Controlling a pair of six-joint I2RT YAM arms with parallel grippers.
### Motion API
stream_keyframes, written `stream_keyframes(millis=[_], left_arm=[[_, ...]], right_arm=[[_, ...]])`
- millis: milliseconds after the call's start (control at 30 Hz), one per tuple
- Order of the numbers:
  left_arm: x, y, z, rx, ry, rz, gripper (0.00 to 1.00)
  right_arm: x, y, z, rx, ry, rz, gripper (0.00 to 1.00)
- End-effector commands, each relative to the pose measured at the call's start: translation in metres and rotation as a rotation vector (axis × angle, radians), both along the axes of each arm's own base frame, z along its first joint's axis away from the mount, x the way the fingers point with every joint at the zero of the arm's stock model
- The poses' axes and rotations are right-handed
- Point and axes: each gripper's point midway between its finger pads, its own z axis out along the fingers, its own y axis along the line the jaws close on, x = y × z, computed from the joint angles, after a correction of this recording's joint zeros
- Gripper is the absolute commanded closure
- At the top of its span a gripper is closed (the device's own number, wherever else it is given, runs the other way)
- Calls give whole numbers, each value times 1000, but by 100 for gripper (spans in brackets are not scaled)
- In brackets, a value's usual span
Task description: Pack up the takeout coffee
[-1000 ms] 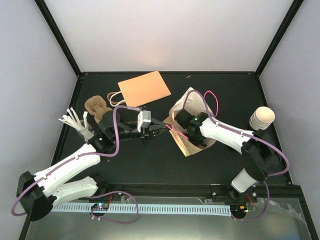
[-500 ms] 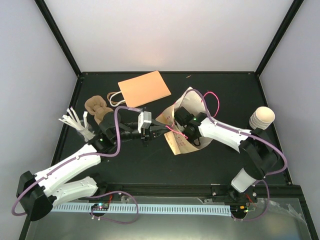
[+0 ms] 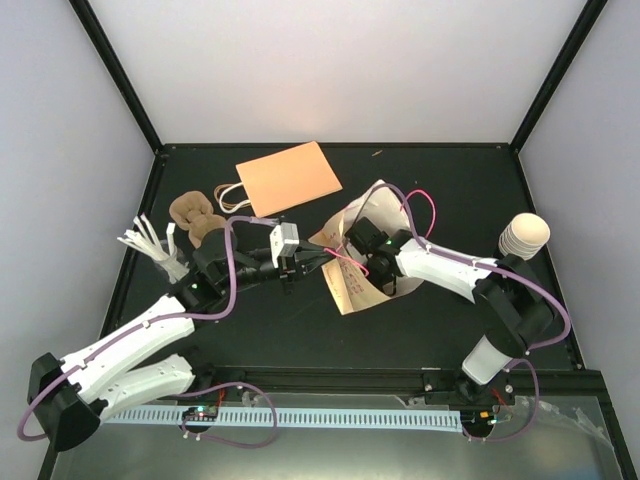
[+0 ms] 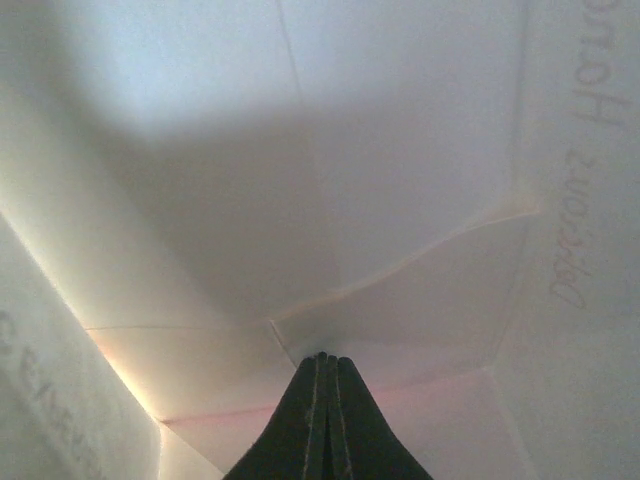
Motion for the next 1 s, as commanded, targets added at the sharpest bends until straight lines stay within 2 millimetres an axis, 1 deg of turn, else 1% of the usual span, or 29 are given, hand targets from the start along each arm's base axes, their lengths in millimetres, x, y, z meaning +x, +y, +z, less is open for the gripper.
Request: stream_keyframes(millis=[0,167,367,467,633,733,833,967], left_arm=[[3,2,28,-25,-27,33,98],[0,-5,45,-41,-36,-21,98],[7,-7,52,-71,-55,0,98],[8,-7,67,-109,-87,8,99],[9,-6,106,-139,-152,18,98],[8,-6,123,-151,-185,12,98],[6,-7,133,-158,-198,5,98],[5,-6,138,-162,-206,1,98]], right_arm=[[-9,6,-3,11,20,46,99],[-21,16,-12,-2,44,88,99],[-37,22,-20,41,102,114,99],[-42,21,-26,48,125,108,99],[-44,14,-33,7,128,95,99],[-39,8,-32,-39,102,83,99],[-32,-3,-32,-114,65,57,99],[-19,-25,-31,-242,-10,11,99]])
